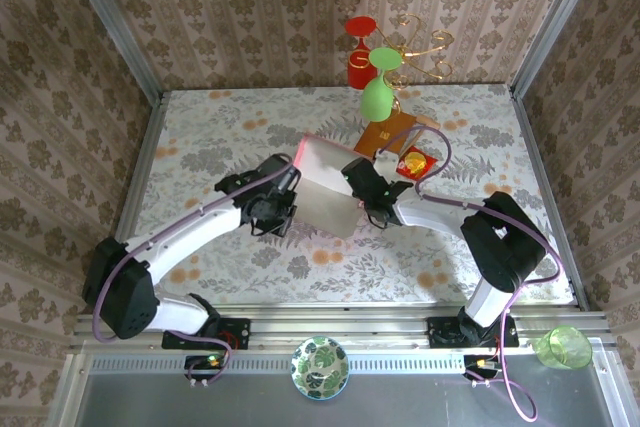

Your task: Fold the paper box

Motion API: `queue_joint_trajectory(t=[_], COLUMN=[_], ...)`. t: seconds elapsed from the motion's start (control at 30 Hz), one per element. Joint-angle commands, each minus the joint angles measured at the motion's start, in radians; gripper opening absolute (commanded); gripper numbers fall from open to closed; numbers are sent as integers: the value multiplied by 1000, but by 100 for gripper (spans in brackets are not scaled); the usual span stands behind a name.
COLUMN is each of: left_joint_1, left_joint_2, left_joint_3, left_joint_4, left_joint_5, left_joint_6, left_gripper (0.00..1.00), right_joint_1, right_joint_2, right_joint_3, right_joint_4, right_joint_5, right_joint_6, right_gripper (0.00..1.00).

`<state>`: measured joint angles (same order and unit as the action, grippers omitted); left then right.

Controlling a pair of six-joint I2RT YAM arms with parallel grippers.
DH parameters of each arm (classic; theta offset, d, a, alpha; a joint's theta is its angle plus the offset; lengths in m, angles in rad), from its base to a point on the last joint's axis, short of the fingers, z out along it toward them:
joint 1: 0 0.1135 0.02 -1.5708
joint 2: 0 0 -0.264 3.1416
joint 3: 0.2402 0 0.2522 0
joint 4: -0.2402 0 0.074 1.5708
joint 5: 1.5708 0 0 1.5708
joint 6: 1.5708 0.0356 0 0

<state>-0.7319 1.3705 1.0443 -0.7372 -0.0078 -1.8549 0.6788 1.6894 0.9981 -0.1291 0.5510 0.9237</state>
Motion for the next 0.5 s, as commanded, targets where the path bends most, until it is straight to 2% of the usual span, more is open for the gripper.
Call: queue_joint_trajectory(t=[0.0, 0.07, 0.27, 0.37, 0.47], left_joint_1=[52, 77, 134, 172, 208], left_joint_2=[22, 24, 49, 56, 87], left_joint_3=[88, 121, 236, 267, 328], left_joint_4=[-258, -289, -372, -365, -338], left_joint_5=[-68, -90, -173, -185, -155], left_joint_6=[103, 205, 569, 756, 1015], left_gripper=[0, 0, 0, 0, 0], right_joint_1=[2, 2, 8, 11, 8], right_joint_2=[-70, -104, -237, -321, -371], right_joint_3=[77, 138, 267, 268, 255], right_joint_4=[-166, -273, -537, -561, -491], right_joint_5=[-35, -103, -335, -374, -390], right_joint_6=[107, 143, 230, 231, 127], right_gripper=[54, 66, 71, 74, 74])
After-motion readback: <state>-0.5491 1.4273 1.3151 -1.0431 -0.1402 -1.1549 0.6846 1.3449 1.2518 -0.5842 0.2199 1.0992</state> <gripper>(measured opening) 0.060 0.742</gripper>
